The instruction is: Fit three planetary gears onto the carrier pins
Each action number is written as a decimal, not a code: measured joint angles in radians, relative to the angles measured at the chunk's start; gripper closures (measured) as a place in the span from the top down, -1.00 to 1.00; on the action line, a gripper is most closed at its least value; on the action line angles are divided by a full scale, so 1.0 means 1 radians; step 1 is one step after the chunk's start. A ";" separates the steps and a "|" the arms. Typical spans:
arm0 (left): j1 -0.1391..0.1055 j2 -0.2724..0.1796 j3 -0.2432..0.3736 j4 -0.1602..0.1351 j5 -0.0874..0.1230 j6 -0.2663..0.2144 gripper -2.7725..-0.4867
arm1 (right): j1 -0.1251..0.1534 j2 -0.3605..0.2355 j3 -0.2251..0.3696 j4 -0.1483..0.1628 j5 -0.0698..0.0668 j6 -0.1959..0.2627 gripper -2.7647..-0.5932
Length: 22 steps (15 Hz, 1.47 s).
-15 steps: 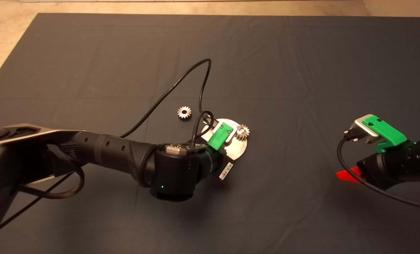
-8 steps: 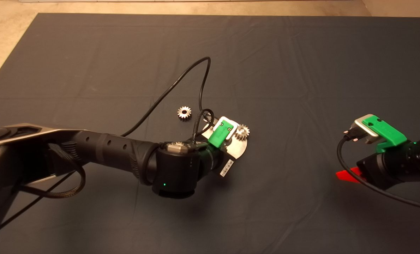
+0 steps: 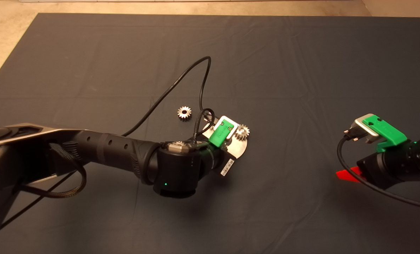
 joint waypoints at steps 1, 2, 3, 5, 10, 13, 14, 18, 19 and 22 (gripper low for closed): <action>0.000 0.000 0.000 0.000 0.000 0.000 -0.81 | 0.000 0.000 0.000 0.000 0.000 0.000 0.19; 0.000 0.000 0.000 0.000 0.000 0.000 -0.81 | 0.000 0.000 0.000 0.000 0.000 0.000 0.19; 0.000 0.000 0.000 0.000 0.000 0.000 -0.81 | 0.000 0.000 0.000 0.000 0.000 0.000 0.19; 0.000 0.000 0.000 0.000 0.000 -0.002 -0.81 | 0.000 0.000 0.000 0.000 0.000 0.000 0.19; 0.000 0.000 0.001 0.000 0.001 -0.002 -0.81 | 0.000 0.000 0.000 0.001 0.000 0.000 0.19; 0.000 0.000 0.009 -0.003 0.006 -0.002 -0.81 | 0.000 0.000 0.000 0.001 0.000 0.000 0.19; 0.000 0.000 0.016 -0.005 0.006 -0.002 -0.81 | 0.000 0.000 0.000 0.001 0.000 0.000 0.19; 0.000 0.000 0.033 -0.005 0.007 -0.003 -0.81 | 0.000 0.000 0.000 0.001 0.000 0.000 0.19; 0.000 0.000 0.033 -0.005 0.006 -0.003 -0.81 | 0.000 0.000 0.000 0.001 0.000 0.000 0.19; 0.000 -0.001 0.034 -0.005 0.006 -0.006 -0.81 | 0.000 0.000 0.000 0.001 0.000 0.000 0.19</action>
